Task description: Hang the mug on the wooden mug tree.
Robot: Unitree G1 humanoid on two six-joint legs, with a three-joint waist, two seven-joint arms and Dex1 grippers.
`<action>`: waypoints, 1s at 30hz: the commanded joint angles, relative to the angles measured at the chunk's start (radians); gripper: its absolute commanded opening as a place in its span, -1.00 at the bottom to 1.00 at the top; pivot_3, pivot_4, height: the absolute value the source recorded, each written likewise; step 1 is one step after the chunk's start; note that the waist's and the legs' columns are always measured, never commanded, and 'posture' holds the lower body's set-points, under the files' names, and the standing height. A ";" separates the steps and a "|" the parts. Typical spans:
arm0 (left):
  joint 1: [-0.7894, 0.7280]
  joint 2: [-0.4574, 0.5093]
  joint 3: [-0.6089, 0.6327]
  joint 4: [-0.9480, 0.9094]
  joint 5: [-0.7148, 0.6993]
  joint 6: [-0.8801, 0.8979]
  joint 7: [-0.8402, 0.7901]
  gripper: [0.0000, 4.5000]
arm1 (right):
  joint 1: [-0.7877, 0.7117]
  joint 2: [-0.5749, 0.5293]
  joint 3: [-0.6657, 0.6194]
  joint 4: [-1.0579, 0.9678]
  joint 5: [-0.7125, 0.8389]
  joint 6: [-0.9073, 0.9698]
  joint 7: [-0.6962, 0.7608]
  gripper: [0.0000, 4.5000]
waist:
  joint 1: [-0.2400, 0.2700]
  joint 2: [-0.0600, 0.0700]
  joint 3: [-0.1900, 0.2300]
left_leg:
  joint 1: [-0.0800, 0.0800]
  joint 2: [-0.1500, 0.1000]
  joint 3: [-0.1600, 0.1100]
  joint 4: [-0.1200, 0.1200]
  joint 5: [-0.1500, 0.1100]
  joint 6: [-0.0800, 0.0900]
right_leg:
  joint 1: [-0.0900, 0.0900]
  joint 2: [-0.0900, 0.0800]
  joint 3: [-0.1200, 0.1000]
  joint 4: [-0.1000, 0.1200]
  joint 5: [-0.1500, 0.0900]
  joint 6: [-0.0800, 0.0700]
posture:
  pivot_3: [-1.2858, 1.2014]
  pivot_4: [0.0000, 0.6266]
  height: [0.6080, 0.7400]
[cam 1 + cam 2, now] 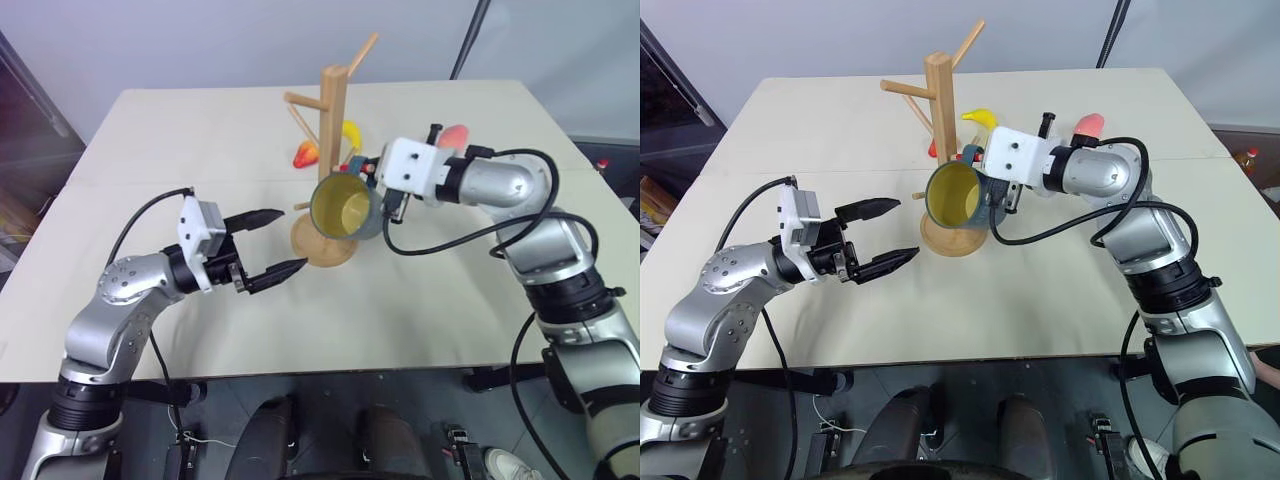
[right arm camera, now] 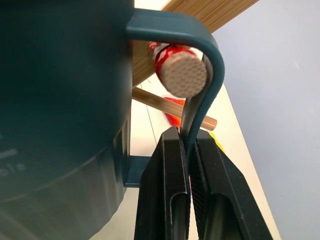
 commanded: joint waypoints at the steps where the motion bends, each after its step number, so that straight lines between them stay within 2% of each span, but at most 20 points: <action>1: -0.016 0.001 0.030 -0.035 -0.019 -0.007 0.005 1.00 | -0.044 0.006 -0.032 -0.017 -0.002 -0.023 -0.003 -0.34 | 0.000 0.000 0.000 | 0.000 0.000 0.000 0.000 0.000 0.000 | 0.000 0.000 0.000 0.000 0.000 0.000 | 0.03 -0.52 1.00; 3: -0.018 0.001 0.030 -0.034 -0.020 -0.008 0.006 1.00 | -0.047 0.000 -0.041 -0.024 -0.005 -0.031 -0.005 0.10 | 0.000 0.000 0.000 | 0.000 0.000 0.000 0.000 0.000 0.000 | 0.000 0.000 0.000 0.000 0.000 0.000 | 0.03 -0.52 1.00; 10: -0.031 -0.001 0.042 -0.023 -0.036 -0.003 0.012 1.00 | -0.032 -0.056 -0.100 -0.097 0.017 -0.013 0.021 0.10 | 0.001 0.000 0.000 | 0.000 0.000 0.000 0.000 0.000 0.000 | 0.000 0.000 0.000 0.000 0.000 0.000 | 0.03 -0.52 1.00; 14: -0.029 -0.017 0.072 0.000 -0.054 0.004 0.044 1.00 | 0.036 -0.118 -0.272 -0.196 0.142 0.089 0.043 0.10 | 0.008 -0.001 0.000 | 0.000 0.000 0.000 0.000 0.000 0.000 | 0.000 0.000 0.000 0.000 0.000 0.000 | 0.03 -0.52 1.00; 17: -0.033 -0.040 0.114 0.066 -0.002 -0.026 0.127 1.00 | 0.163 -0.117 -0.413 -0.255 0.261 0.179 0.043 0.10 | 0.009 -0.003 0.000 | 0.000 0.000 0.000 0.000 0.000 0.000 | 0.001 -0.003 0.000 -0.001 0.000 0.000 | 0.03 -0.52 1.00; 20: 0.003 -0.068 0.167 0.147 0.033 -0.067 0.189 1.00 | 0.366 -0.034 -0.534 -0.282 0.377 0.234 0.006 0.10 | 0.008 -0.005 -0.001 | 0.001 0.000 0.000 0.000 0.000 0.000 | 0.002 -0.004 0.000 -0.001 0.000 0.000 | 0.03 -0.52 1.00; 24: 0.060 -0.137 0.223 0.252 0.081 -0.120 0.299 1.00 | 0.554 0.144 -0.592 -0.244 0.442 0.163 -0.096 0.10 | 0.000 -0.004 -0.001 | 0.001 0.000 0.000 -0.001 0.000 0.000 | 0.001 -0.003 0.000 0.000 0.000 0.000 | 0.03 -0.52 1.00; 26: 0.091 -0.170 0.243 0.296 0.118 -0.153 0.360 1.00 | 0.606 0.215 -0.595 -0.195 0.448 0.113 -0.135 0.10 | -0.003 -0.005 -0.001 | 0.001 0.000 0.000 -0.001 0.000 0.000 | 0.000 -0.003 0.001 0.001 0.000 0.000 | 0.03 -0.52 1.00; 30: 0.159 -0.209 0.254 0.327 0.167 -0.210 0.416 1.00 | 0.639 0.281 -0.596 -0.061 0.446 -0.020 -0.164 0.10 | 0.000 -0.005 -0.001 | 0.001 0.000 0.000 0.000 0.000 0.000 | 0.001 -0.003 0.001 0.001 0.000 0.000 | 0.03 -0.52 1.00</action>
